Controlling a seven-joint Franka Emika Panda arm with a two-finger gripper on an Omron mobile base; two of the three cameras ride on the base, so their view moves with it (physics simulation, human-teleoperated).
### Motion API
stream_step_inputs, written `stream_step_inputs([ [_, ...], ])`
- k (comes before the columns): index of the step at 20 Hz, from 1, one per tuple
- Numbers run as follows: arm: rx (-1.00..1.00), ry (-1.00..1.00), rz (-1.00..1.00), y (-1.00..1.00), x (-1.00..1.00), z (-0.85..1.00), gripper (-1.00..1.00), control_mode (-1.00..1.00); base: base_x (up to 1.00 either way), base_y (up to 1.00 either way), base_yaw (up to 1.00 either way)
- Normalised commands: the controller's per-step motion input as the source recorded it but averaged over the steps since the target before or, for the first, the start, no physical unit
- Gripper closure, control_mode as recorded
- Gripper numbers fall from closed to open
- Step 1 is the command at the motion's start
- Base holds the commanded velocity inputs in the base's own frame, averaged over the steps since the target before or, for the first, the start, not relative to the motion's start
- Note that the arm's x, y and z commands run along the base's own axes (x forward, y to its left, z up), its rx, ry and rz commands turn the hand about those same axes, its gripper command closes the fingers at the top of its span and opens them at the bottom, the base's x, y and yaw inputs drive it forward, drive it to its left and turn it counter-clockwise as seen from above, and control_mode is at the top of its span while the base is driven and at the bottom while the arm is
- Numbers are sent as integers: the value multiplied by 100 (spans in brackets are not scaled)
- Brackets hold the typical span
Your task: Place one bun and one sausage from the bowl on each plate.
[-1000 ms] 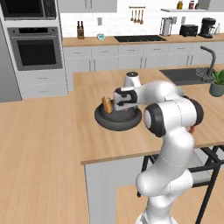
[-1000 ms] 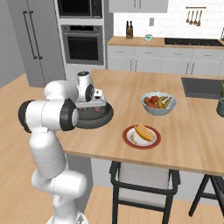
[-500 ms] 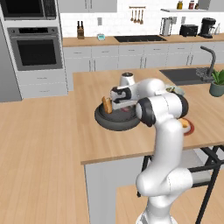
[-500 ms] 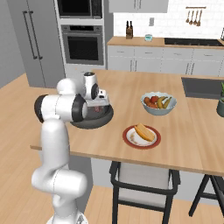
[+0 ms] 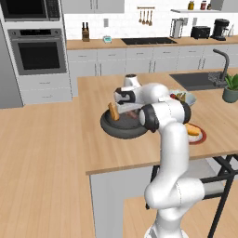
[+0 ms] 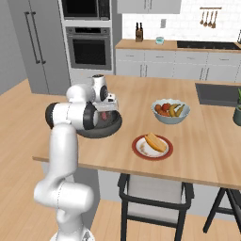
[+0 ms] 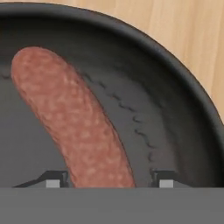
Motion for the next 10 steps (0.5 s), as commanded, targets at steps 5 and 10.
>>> stream_step_inputs([
  [5, 0, 0, 0, -12, -37, -11, 100, -100, 0, 0, 0],
  [10, 1, -2, 0, -40, -85, 12, 100, -100, 0, 0, 0],
])
